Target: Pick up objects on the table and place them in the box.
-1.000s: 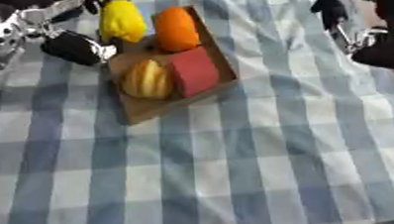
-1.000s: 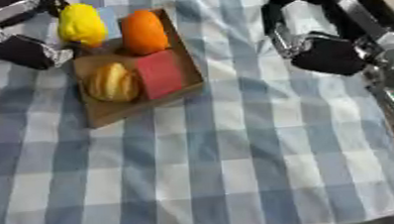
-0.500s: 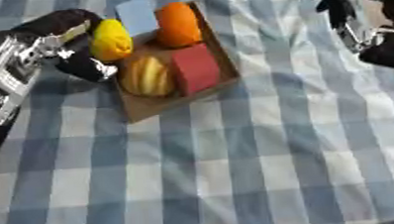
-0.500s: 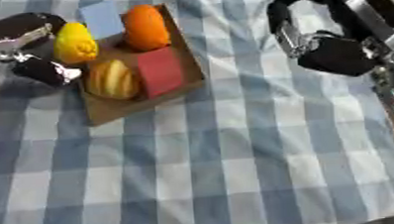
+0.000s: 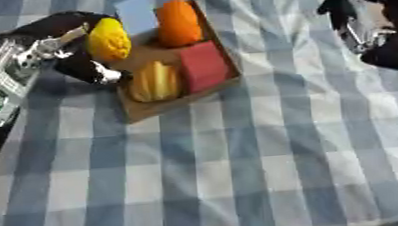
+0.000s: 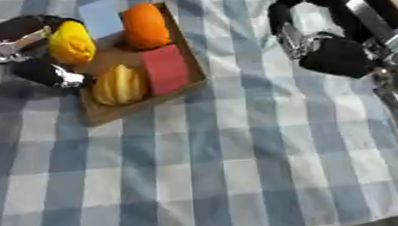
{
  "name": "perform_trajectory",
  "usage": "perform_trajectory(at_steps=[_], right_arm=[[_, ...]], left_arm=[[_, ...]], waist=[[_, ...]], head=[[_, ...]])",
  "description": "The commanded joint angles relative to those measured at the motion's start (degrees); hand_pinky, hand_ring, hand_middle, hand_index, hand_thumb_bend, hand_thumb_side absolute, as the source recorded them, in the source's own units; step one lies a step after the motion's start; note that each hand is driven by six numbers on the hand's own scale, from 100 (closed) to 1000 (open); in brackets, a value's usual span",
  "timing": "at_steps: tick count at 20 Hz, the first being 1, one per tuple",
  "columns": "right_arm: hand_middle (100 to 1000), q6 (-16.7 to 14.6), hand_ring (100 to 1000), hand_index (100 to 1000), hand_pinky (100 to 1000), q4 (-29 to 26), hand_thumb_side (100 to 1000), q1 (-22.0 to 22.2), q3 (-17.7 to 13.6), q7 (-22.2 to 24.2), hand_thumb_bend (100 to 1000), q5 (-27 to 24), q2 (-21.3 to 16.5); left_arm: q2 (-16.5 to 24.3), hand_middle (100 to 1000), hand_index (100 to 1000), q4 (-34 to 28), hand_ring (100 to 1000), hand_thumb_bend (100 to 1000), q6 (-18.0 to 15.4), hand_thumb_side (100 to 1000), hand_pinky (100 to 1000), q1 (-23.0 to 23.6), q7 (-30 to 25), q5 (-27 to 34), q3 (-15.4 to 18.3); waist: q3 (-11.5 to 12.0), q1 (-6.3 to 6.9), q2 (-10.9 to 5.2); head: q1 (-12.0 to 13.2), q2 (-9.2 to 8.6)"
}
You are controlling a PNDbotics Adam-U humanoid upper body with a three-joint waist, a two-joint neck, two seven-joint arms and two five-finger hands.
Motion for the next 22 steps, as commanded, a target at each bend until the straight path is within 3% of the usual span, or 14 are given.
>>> perform_trajectory(at_steps=[1,11,22], right_arm=[[695,0.3,610,796,676,-0.83,509,-0.03,-0.41,0.02,100,-0.07,-1.0],[693,0.95,608,795,674,-0.83,514,0.88,-0.51,0.24,100,-0.48,-0.84],[692,1.12,608,794,674,-0.83,513,1.12,-0.53,0.47,100,-0.86,-0.72]], left_arm=[[1.0,858,1000,-2.91,872,795,0.46,520,910,-1.54,-0.74,0.7,0.81],[3.0,873,1000,-11.55,876,685,4.71,550,915,-1.8,-6.86,5.71,-0.37],[3.9,843,1000,-15.21,854,519,9.0,537,901,-1.55,-9.82,5.02,-0.42]], waist=[[0.25,0.07,-1.58],[1.28,0.47,-2.82],[1.73,0.43,-3.39]], head=[[-0.32,0.21],[-1.29,1.14],[-1.65,1.33]])
